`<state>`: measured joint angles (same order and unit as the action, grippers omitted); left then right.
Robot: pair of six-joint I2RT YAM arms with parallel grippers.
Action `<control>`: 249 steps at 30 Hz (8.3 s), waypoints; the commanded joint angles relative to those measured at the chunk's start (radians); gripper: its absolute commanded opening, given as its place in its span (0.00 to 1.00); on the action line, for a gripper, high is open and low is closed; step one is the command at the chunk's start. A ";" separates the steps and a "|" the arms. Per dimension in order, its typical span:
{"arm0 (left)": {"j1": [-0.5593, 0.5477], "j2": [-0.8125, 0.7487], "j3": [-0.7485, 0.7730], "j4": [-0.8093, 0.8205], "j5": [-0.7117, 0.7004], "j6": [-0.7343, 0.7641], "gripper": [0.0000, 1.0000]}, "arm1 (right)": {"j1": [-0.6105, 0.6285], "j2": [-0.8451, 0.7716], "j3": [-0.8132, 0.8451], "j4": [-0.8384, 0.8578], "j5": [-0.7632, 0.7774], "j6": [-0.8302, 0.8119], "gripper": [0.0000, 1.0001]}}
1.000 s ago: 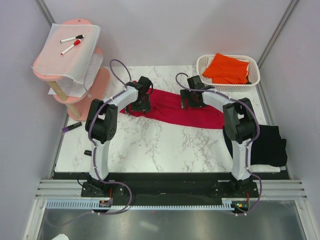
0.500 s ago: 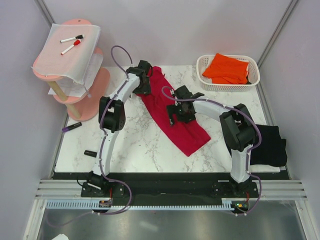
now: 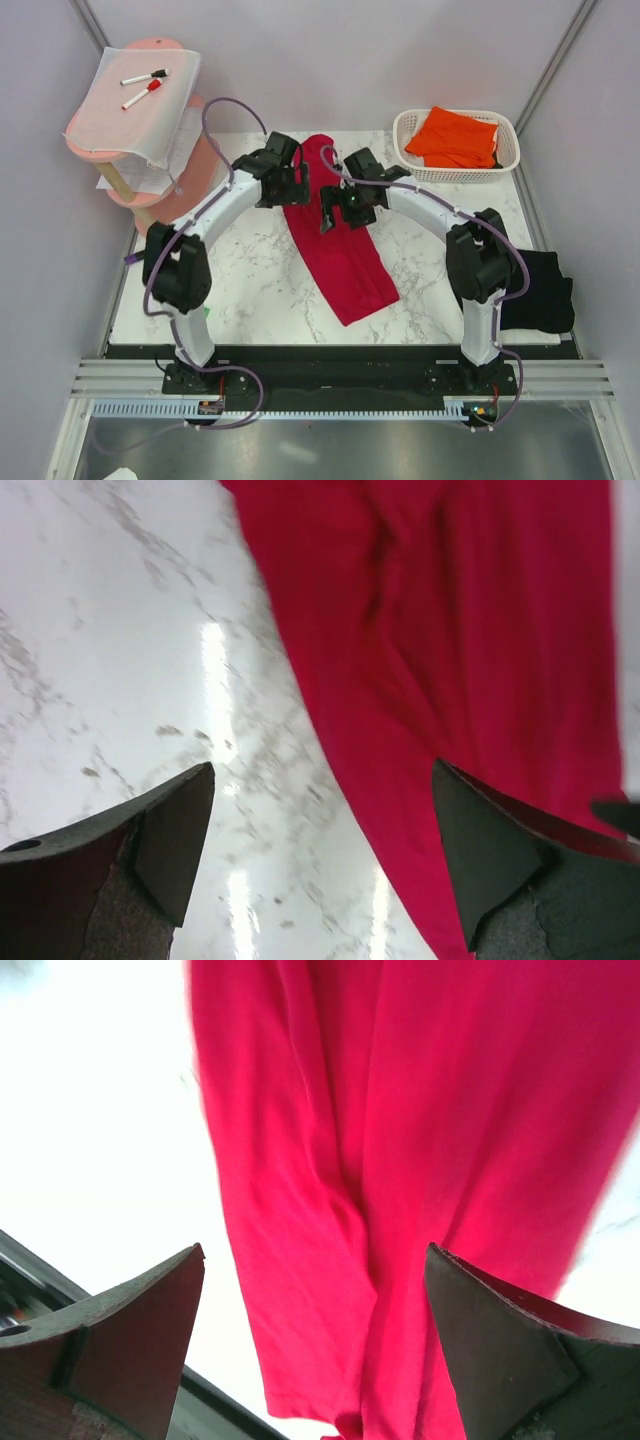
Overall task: Fold and stack the t-shirts
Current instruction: Rotate the tshirt 90 degrees, then grab the bottom of the folded rectangular tshirt with both arms
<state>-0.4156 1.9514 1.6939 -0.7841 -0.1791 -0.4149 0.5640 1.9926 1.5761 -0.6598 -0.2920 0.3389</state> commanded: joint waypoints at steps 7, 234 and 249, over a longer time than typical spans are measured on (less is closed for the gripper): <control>-0.242 -0.348 -0.520 0.273 0.102 -0.214 0.92 | -0.116 0.142 0.300 0.097 0.080 -0.012 0.98; -0.029 -0.261 -0.666 0.296 0.112 -0.071 0.35 | 0.221 -0.308 -0.717 0.652 -0.116 0.348 0.17; -0.029 -0.235 -0.682 0.298 0.101 -0.071 0.35 | 0.244 -0.396 -0.748 0.830 -0.196 0.391 0.07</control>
<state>-0.4408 1.7016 1.0210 -0.5133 -0.0525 -0.4721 0.8017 1.6875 0.8360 0.1192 -0.4713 0.7261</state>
